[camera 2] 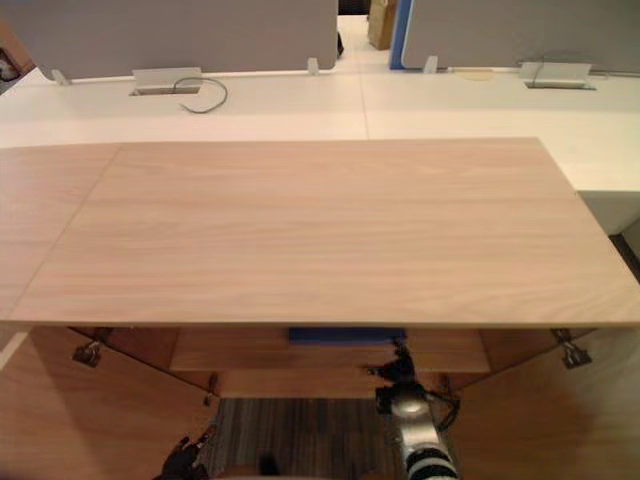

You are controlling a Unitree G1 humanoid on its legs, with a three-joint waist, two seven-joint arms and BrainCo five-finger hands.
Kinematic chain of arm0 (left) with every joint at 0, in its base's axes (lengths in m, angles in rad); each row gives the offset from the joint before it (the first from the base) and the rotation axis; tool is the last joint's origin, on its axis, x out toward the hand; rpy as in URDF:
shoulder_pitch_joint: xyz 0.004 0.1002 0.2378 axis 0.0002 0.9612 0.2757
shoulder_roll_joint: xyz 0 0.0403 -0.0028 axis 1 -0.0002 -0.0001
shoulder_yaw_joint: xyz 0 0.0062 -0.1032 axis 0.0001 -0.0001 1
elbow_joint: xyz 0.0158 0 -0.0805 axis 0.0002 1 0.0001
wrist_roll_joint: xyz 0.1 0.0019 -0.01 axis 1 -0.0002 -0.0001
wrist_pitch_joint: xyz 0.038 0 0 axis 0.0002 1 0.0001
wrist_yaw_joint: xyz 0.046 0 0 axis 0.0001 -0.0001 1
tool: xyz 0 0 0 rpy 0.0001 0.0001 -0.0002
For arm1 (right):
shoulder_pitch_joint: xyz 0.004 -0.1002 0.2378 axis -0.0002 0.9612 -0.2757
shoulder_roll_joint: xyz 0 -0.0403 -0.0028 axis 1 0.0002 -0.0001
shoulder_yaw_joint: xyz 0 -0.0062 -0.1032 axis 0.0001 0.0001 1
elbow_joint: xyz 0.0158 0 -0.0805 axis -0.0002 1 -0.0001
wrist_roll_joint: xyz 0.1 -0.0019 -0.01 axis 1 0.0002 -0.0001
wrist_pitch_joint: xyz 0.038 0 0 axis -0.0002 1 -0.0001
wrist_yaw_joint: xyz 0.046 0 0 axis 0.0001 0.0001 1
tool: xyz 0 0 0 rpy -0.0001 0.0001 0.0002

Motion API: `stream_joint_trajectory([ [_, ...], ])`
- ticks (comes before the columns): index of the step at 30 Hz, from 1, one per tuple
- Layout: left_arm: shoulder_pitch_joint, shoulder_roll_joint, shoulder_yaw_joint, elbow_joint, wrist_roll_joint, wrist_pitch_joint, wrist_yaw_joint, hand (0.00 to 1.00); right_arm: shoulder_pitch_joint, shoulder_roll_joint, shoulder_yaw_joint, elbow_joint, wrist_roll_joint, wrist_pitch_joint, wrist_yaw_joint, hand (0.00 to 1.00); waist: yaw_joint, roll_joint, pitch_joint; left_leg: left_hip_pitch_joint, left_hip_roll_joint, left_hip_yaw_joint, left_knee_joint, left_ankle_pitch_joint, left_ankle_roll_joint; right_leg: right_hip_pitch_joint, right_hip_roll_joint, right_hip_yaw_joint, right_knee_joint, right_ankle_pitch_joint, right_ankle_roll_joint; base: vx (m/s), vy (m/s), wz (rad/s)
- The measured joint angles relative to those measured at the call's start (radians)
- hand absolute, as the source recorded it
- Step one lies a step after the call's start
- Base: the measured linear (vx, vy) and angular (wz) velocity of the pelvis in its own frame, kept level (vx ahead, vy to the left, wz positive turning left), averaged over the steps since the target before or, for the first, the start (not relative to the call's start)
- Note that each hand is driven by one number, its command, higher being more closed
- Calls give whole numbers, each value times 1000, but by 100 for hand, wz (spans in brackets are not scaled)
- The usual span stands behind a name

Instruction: Walk over to the cabinet, pick up the folder, carry it to the office cabinet, place the folder inside the office cabinet, then close the office cabinet door

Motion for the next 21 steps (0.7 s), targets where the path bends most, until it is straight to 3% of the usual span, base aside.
stream_joint_trajectory([
  [6, 2, 15, -33, -7, 40, 0, -21, 0, -7, -56, 127, 15, -99, -28, 57, 0, 4, 1, 0, 23, -4, 12, -31, 3, -1, 7, -3, 2, -6, 5, 5, 31, 9, -3],
  [16, -12, 27, -143, -19, 43, -10, -28, 0, -170, -93, 393, 237, -256, -47, 112, 0, 25, 7, 3, 22, -1, 5, -21, 21, -2, 16, -3, 2, -8, 29, 11, -11, -21, 3],
  [18, -27, 27, -180, -19, 44, -10, -29, 0, -212, -114, 428, 273, -285, -48, 119, 0, 25, 17, 18, -28, 0, -18, 58, 19, -1, -18, -30, 1, 67, 29, 11, -95, 19, 30],
  [19, -46, 25, -199, -21, 42, -11, -29, 0, -245, -144, 454, 284, -294, -48, 122, 0, 26, 35, 54, -71, 10, -30, 162, 3, 15, -53, -62, 2, 176, 29, 11, -113, 33, 38],
  [21, -52, 24, -204, -21, 37, -12, -29, 0, -267, -181, 480, 284, -299, -51, 126, 0, 25, 67, 84, -104, 33, -38, 264, -44, 35, -81, -76, 2, 280, 22, 8, -131, 70, 30],
])
